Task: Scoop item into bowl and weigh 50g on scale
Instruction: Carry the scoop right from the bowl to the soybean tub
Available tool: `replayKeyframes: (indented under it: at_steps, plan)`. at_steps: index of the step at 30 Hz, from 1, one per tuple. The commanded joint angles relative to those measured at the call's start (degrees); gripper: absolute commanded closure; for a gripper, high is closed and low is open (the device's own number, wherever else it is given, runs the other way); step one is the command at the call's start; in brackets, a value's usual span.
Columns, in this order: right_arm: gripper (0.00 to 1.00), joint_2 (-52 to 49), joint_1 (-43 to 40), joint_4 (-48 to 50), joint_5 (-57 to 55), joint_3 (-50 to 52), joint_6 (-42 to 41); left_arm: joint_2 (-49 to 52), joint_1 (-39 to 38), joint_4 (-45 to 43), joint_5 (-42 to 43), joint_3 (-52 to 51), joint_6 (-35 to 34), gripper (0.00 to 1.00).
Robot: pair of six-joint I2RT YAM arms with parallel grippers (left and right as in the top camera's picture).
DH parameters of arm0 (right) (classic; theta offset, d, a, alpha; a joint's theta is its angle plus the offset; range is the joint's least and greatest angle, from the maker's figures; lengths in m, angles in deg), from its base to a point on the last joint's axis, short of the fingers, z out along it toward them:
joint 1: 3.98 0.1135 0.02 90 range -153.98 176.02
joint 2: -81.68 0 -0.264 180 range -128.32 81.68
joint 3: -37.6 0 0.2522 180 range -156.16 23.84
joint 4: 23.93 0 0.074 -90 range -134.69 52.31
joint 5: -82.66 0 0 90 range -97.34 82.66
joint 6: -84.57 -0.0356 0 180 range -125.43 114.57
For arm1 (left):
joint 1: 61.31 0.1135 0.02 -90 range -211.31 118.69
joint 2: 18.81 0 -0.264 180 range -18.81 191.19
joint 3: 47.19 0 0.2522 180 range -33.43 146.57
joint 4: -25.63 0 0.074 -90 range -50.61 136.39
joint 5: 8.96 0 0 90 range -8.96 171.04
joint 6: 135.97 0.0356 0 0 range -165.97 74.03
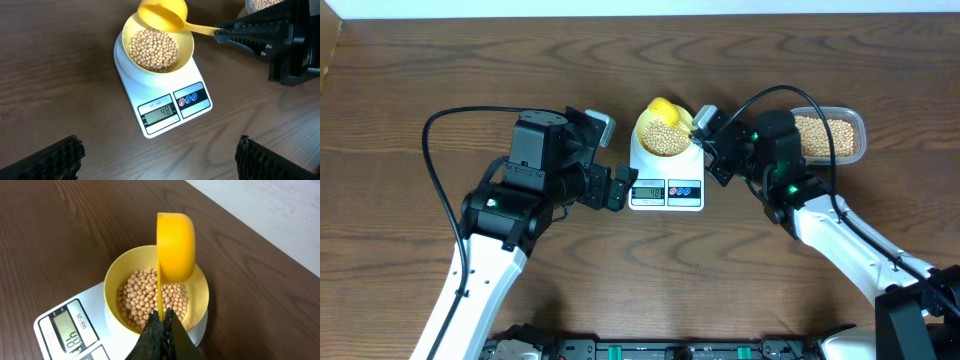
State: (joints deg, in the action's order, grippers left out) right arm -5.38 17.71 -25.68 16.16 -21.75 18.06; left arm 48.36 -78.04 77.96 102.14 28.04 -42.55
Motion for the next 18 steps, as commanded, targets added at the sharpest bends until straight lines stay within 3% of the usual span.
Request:
replayKeyframes:
  at_steps: [1,12,18]
  plan:
    - [0.99,-0.3,0.4,0.2,-0.9,-0.1,0.5,0.2,-0.1,-0.1,0.5,-0.1,0.6,0.01]
    - [0.99,0.0,0.4,1.7,-0.9,-0.1,-18.9,0.2,-0.1,-0.1,0.5,-0.1,0.6,0.01]
    - [0.99,2.2,0.1,5.0,-0.9,-0.1,-22.3,0.2,-0.1,-0.1,0.5,-0.1,0.6,0.01]
